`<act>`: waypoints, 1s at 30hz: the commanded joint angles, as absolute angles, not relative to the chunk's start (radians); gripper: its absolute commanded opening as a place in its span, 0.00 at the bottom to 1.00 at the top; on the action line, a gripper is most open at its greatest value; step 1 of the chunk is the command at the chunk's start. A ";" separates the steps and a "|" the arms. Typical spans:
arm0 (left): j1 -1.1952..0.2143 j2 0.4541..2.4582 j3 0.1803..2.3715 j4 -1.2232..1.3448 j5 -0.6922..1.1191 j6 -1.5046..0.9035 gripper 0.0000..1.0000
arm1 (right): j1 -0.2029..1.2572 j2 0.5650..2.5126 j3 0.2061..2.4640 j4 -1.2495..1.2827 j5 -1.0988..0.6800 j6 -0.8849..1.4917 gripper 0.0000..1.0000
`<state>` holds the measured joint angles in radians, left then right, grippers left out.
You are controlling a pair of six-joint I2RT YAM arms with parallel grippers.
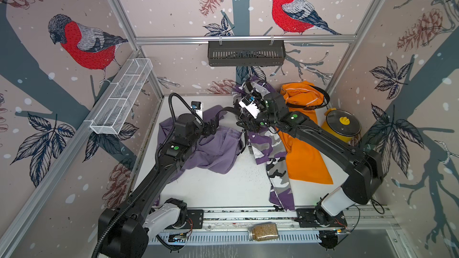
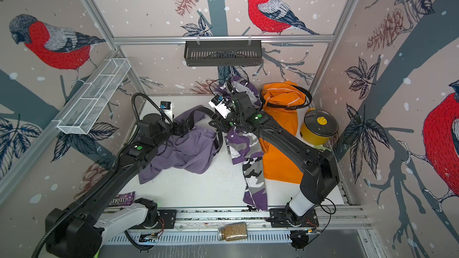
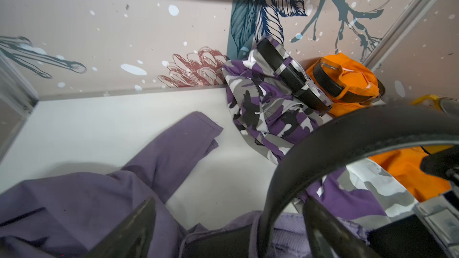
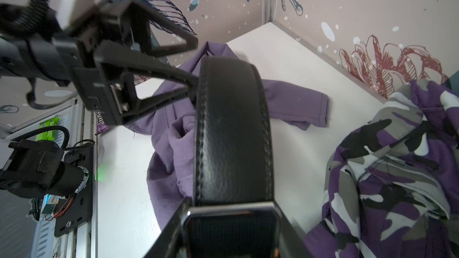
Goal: Remove the belt from the trousers
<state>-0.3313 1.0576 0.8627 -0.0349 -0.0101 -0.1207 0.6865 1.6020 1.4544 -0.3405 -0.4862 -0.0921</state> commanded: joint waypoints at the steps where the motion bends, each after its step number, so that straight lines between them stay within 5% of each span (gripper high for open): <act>1: -0.371 1.031 0.901 -0.036 -0.077 -0.004 1.00 | 0.693 1.605 1.477 -0.391 -0.482 -0.125 0.00; 9: -0.560 1.149 0.992 -0.018 -0.160 0.274 1.00 | 0.700 1.592 1.479 -0.399 -0.476 -0.130 0.00; 16: -0.571 1.244 1.052 0.093 -0.182 0.324 0.99 | 0.704 1.572 1.461 -0.392 -0.474 -0.128 0.00; 19: -0.574 1.277 1.059 0.133 -0.135 0.333 0.80 | 0.704 1.567 1.446 -0.385 -0.474 -0.123 0.00; 24: -0.574 1.294 1.049 0.178 -0.153 0.318 0.04 | 0.694 1.552 1.425 -0.380 -0.460 -0.117 0.00; 26: -0.568 1.273 1.022 0.233 -0.260 0.259 0.00 | 0.683 1.542 1.419 -0.385 -0.459 -0.115 0.00; 30: -0.417 1.219 1.011 0.222 -0.177 0.080 0.00 | 0.662 1.522 1.398 -0.389 -0.460 -0.118 0.00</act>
